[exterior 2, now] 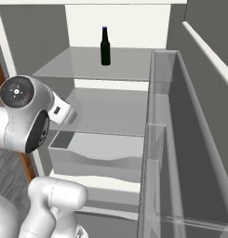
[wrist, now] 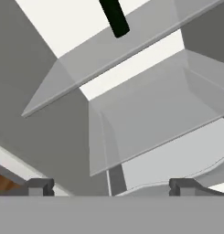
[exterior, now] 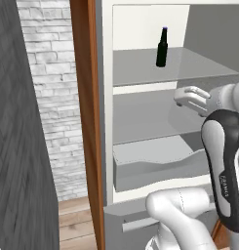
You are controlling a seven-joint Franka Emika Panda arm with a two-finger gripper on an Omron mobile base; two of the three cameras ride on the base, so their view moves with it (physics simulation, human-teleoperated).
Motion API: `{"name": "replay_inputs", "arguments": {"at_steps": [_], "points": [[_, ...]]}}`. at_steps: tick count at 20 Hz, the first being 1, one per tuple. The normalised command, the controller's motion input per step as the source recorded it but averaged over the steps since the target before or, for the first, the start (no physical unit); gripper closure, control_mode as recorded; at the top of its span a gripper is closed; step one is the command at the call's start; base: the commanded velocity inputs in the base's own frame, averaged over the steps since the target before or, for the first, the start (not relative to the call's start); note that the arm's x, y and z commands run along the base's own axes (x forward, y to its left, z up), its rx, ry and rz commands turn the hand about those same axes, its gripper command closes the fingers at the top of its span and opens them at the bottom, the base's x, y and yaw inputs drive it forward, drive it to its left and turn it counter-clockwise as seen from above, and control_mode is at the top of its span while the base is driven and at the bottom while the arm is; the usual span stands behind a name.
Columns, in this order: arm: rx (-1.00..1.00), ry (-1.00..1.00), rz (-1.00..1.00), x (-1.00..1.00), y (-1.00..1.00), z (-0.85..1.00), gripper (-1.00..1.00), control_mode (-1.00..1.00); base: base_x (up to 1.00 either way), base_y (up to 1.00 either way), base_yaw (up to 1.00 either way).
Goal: Place the beer and liquor on the top shelf of the fridge to keep them out of children's reach, and place the sweet potato on lower shelves for easy access.
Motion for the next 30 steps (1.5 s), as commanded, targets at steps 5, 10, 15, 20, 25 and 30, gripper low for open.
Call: {"name": "replay_inputs", "arguments": {"at_steps": [5, 10, 15, 20, 25, 30], "points": [[-0.12, 0.17, 0.0, -0.66, 0.0, 0.0, -1.0, -1.0, 0.0, 0.0, 0.0], [-0.18, 0.23, -0.02, -0.59, 0.0, 0.0, -1.0, -1.0, 0.0, 0.0, 0.0], [-0.11, 0.15, 0.0, -0.3, 0.0, -0.03, -1.0, 1.0, -0.22, 0.0, 0.0], [0.0, 0.0, 0.0, 0.0, 0.0, 0.0, -1.0, 1.0, -0.9, 0.0, 0.0], [0.0, 0.0, 0.0, 0.0, 0.0, 0.0, -1.0, 1.0, -1.0, -0.04, -0.02], [0.0, 0.0, 0.0, 0.0, 0.0, 0.0, -1.0, 1.0, -1.0, -0.15, -0.21]]}}
